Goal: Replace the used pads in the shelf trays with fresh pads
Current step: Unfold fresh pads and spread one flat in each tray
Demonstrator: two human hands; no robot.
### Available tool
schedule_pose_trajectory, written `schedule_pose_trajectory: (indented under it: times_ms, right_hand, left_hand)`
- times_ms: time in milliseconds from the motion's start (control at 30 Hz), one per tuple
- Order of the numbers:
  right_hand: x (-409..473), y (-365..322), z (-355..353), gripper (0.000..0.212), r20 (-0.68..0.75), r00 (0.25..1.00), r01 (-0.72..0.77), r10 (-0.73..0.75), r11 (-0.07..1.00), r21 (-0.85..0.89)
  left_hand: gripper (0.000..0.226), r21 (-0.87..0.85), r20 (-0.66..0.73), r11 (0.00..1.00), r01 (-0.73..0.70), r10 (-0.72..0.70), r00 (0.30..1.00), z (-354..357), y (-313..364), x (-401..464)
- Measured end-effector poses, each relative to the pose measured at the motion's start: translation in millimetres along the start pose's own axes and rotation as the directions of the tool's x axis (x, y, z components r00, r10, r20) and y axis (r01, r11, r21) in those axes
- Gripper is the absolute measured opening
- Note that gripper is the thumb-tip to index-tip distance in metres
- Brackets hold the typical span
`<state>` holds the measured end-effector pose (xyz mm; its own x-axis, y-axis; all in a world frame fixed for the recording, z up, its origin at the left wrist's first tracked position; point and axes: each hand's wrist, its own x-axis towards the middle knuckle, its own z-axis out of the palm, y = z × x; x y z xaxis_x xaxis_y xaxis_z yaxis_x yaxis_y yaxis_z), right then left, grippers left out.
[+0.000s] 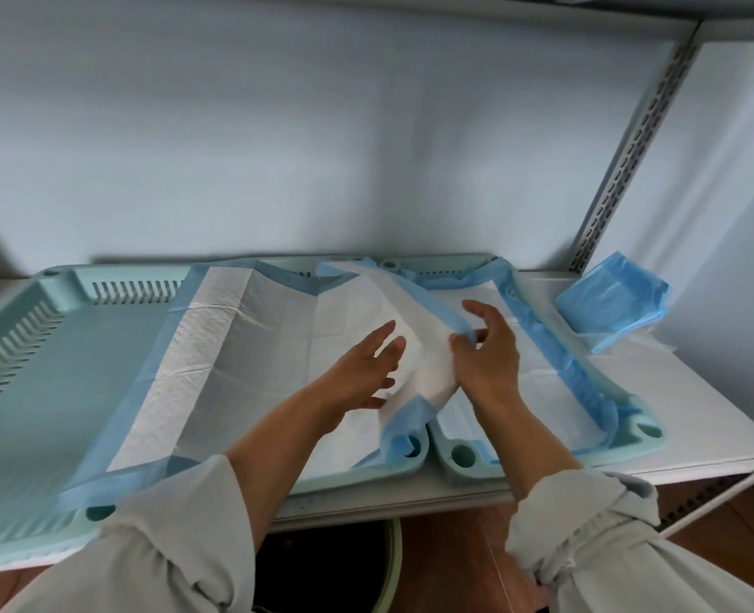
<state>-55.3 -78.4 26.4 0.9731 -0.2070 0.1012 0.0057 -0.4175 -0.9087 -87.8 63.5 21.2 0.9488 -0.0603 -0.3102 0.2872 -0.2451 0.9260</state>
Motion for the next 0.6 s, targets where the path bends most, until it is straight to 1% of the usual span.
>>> schedule_pose_trajectory:
  times_ms: [33,100,200,267,333,367,433,467,533,600]
  right_hand:
    - [1.7,2.8,-7.6,0.038,-0.048,0.998,0.041,-0.042,0.999,-0.031]
    - [5.2,13.0,-22.5,0.035,-0.106,0.992,0.058,-0.068,0.994,-0.09]
    - [10.6,29.5,-39.7,0.035,-0.145,0.984,0.066,-0.103,0.969,-0.238]
    - [10.8,36.1,-51.2,0.038,-0.15,0.983,0.051,-0.104,0.947,-0.317]
    - [7.0,41.2,-61.1,0.045,-0.122,0.988,0.032,-0.092,0.903,-0.428]
    - [3.6,43.2,-64.7,0.046,-0.093,0.991,0.036,-0.096,0.865,-0.501]
    - [-1.9,45.9,-68.0,0.044,-0.017,0.996,0.055,-0.083,0.786,-0.616]
    - [-3.8,46.2,-67.6,0.044,0.018,0.998,0.059,-0.062,0.768,-0.637]
    - [-6.2,47.2,-67.4,0.043,0.077,0.997,0.062,-0.019,0.793,-0.606]
    - [-8.0,48.6,-66.5,0.038,0.141,0.99,0.086,-0.014,0.849,-0.521]
  left_hand:
    - [0.054,0.016,0.004,1.0,-0.012,0.012,1.0,0.0,-2.0,1.4]
    - [0.054,0.065,0.003,0.998,-0.028,0.028,1.0,1.0,-5.7,3.9]
    - [0.05,0.163,0.011,0.987,-0.005,0.003,1.0,4.0,-13.5,7.5]
    - [0.048,0.274,0.05,0.962,0.004,-0.018,0.999,7.8,-20.5,7.2]
    - [0.05,0.396,0.084,0.918,-0.002,-0.034,0.996,10.8,-28.0,5.6]
    - [0.052,0.445,0.092,0.895,-0.012,-0.033,0.995,12.2,-30.6,3.9]
    - [0.055,0.505,0.095,0.863,-0.029,-0.022,0.995,13.7,-31.1,0.2]
    - [0.056,0.529,0.087,0.848,-0.028,-0.022,0.996,13.3,-30.9,-0.5]
    - [0.06,0.611,0.042,0.792,0.005,-0.039,0.998,12.7,-31.6,-2.3]
    - [0.058,0.711,-0.017,0.701,0.056,-0.062,0.998,12.5,-32.2,-5.8]
